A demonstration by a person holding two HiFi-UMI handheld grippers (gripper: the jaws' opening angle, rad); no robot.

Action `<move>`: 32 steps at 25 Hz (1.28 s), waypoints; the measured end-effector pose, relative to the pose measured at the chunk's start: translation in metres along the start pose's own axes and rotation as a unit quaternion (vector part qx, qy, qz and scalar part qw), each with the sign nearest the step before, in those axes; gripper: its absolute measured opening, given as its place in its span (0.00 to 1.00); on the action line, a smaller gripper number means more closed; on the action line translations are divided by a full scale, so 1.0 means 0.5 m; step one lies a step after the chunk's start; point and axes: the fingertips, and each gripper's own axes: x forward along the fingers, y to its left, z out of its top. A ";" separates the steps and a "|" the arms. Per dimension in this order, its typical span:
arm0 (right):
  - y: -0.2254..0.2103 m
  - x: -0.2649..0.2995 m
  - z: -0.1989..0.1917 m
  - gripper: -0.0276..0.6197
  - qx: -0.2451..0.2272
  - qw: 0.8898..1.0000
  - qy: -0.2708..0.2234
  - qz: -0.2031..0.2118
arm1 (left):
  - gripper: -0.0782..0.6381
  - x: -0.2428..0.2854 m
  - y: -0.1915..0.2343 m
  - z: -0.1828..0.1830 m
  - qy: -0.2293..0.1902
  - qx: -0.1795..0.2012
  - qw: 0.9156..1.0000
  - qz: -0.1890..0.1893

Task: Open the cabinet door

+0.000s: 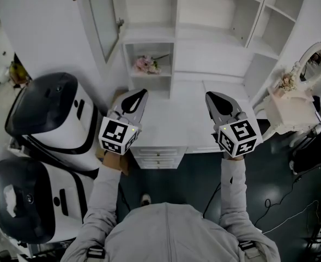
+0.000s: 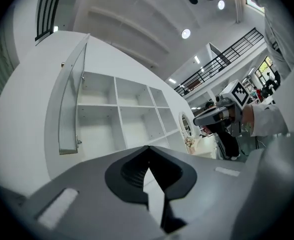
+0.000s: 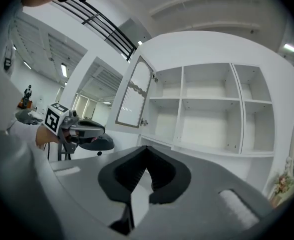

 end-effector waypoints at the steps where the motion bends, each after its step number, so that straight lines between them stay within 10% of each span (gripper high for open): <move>1: -0.001 -0.006 -0.007 0.05 0.005 1.000 0.001 -0.001 | 0.13 -0.003 -0.004 -0.010 0.006 -0.001 1.000 0.006; 32: 0.002 -0.015 -0.114 0.04 0.033 0.998 0.050 -0.013 | 0.13 0.018 -0.040 -0.082 0.033 0.003 0.999 -0.009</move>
